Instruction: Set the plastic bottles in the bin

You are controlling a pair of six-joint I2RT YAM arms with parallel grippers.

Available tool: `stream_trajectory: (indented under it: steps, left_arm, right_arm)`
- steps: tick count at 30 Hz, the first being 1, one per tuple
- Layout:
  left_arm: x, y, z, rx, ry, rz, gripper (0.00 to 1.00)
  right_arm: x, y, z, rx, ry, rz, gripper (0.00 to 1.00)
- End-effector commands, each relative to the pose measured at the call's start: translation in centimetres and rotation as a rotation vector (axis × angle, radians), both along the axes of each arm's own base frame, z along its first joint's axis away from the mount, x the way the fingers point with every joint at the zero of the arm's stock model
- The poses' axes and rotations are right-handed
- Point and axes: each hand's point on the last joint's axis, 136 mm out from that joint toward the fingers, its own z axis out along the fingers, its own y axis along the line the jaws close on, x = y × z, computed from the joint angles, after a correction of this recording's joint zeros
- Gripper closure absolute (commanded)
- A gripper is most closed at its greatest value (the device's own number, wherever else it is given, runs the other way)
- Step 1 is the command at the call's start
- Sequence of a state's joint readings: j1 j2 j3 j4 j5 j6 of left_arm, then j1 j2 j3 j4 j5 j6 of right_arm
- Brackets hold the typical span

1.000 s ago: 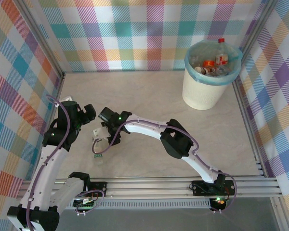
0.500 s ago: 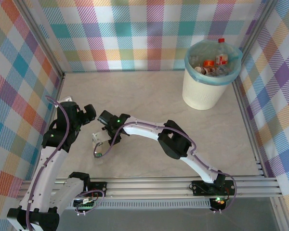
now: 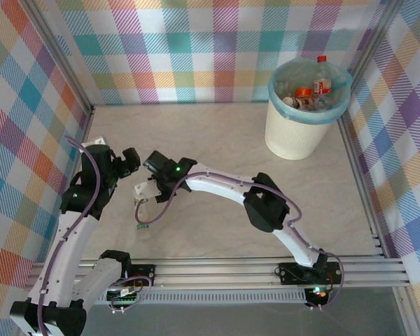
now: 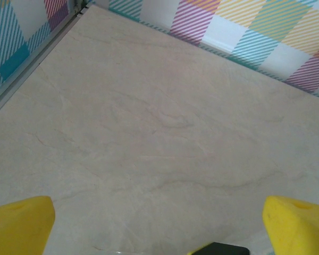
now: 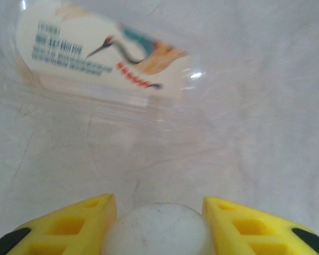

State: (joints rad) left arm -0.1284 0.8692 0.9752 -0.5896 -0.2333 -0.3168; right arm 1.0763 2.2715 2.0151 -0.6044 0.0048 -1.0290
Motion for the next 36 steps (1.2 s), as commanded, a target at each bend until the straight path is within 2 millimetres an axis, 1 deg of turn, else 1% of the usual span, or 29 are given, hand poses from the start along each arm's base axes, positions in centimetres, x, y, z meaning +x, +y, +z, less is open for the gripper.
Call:
stream_trajectory:
  steps: [1,3,7,9,12,14,16,17,19,20,22,24,25,27,28,29,32,36]
  left_arm:
    - [1.2,-0.3,4.1,-0.007,-0.121,-0.026,0.00]
    - [1.8,-1.0,5.0,-0.033,-0.154,-0.053,0.01]
    - [3.8,-2.8,6.9,-0.097,-0.206,-0.119,0.05]
    - [5.3,-3.9,7.7,-0.110,-0.221,-0.155,0.06]
    - [7.5,-6.2,9.3,-0.116,-0.241,-0.225,0.07]
    - [8.9,-8.4,10.5,-0.115,-0.247,-0.293,0.07]
    - [10.0,-11.0,11.4,-0.111,-0.246,-0.373,0.07]
    - [10.4,-12.3,11.6,-0.108,-0.241,-0.412,0.07]
    - [10.9,-15.7,12.1,-0.101,-0.228,-0.530,0.07]
    - [11.0,-17.1,12.3,-0.100,-0.223,-0.576,0.07]
    - [10.7,-20.5,12.9,-0.089,-0.222,-0.697,0.07]
    - [10.2,-23.0,13.3,-0.070,-0.224,-0.784,0.07]
    - [9.8,-24.1,13.5,-0.061,-0.230,-0.827,0.08]
    - [9.2,-25.6,13.8,-0.044,-0.240,-0.888,0.07]
    - [8.9,-26.1,13.8,-0.029,-0.242,-0.913,0.07]
    - [8.8,-26.3,13.8,-0.020,-0.242,-0.922,0.07]
    - [8.9,-26.1,13.5,0.001,-0.231,-0.920,0.06]
    - [9.0,-25.6,12.9,0.032,-0.212,-0.900,0.05]
  right_arm:
    - [1.0,-1.2,7.2,0.149,0.007,-0.079,0.63]
    - [2.6,-2.4,10.1,0.211,0.006,-0.149,0.63]
    - [6.1,-5.3,16.5,0.348,-0.040,-0.277,0.64]
    - [8.4,-7.6,20.5,0.436,-0.056,-0.354,0.64]
    - [12.0,-11.4,25.4,0.535,-0.111,-0.470,0.65]
    - [14.5,-14.2,28.6,0.607,-0.169,-0.550,0.65]
    - [16.6,-16.8,31.4,0.680,-0.216,-0.626,0.65]
    - [17.7,-18.3,32.8,0.724,-0.232,-0.662,0.65]
    - [19.5,-21.1,35.5,0.816,-0.273,-0.729,0.65]
    - [20.4,-22.3,36.6,0.852,-0.299,-0.757,0.65]
    - [22.1,-24.7,38.3,0.900,-0.370,-0.816,0.65]
    - [23.6,-26.8,39.5,0.920,-0.444,-0.874,0.65]
    - [24.5,-27.7,40.0,0.918,-0.488,-0.903,0.65]
    - [26.2,-29.1,40.3,0.879,-0.588,-0.947,0.63]
    - [27.1,-29.9,40.2,0.849,-0.640,-0.975,0.63]
    - [28.1,-30.5,39.7,0.816,-0.670,-1.006,0.62]
    - [30.4,-33.1,38.5,0.745,-0.711,-1.126,0.61]
    - [31.4,-34.5,37.1,0.730,-0.715,-1.237,0.57]
